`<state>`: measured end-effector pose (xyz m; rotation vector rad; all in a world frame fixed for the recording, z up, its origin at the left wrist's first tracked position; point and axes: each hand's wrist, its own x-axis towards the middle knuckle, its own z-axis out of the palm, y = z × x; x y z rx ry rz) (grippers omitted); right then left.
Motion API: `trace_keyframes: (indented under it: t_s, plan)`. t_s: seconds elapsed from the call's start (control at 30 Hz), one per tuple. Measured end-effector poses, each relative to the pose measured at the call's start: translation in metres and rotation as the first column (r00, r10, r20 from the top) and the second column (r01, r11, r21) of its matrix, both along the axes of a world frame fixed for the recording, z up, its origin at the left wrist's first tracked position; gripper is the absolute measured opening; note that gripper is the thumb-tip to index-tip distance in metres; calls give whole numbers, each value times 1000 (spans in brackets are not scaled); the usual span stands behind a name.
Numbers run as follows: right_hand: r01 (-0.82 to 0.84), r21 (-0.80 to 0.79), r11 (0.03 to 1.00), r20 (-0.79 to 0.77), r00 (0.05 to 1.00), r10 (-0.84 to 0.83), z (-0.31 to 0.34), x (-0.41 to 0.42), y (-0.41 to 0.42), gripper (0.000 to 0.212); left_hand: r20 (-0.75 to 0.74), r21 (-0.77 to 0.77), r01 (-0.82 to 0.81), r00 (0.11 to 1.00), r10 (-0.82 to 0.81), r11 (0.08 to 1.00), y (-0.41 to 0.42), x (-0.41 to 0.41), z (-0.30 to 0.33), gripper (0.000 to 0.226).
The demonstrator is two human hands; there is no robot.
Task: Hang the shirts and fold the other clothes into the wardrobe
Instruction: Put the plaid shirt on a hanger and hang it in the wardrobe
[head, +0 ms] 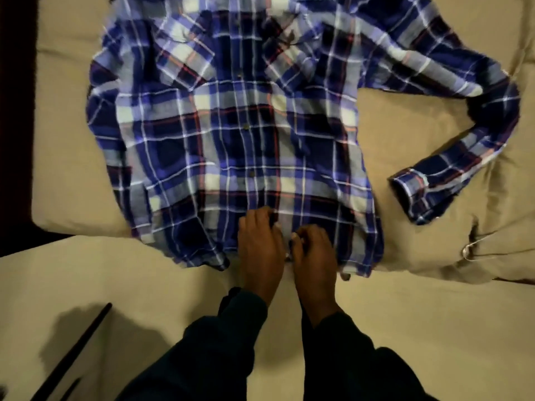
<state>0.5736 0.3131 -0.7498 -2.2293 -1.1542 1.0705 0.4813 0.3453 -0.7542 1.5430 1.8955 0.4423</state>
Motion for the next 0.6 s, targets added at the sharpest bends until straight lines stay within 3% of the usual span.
trace_keyframes:
  t_s: [0.07, 0.17, 0.3, 0.43, 0.6]
  plan:
    - [-101, 22, 995, -96, 990, 102, 4, -27, 8, 10, -91, 60, -77, 992, 82, 995, 0, -35, -1, 25]
    - [-196, 54, 979, -166, 965, 202, 6, -65, 19, 18, -142, 146, -310, 933, 330, 939, -1, -87, -6, 18]
    - [-321, 77, 944, -207, 921, 330, 5, -121, 36, 18, -108, 70, -544, 829, 548, 836, -5, -135, -23, 30]
    - [-345, 3, 939, -178, 923, 340, -5, -166, 53, 17, -81, -6, -593, 802, 591, 805, -1, -156, -28, 31]
    - [-240, -96, 966, -56, 970, 235, -14, -194, 58, 27, 190, -208, -580, 766, 614, 788, 5, -184, -12, 12]
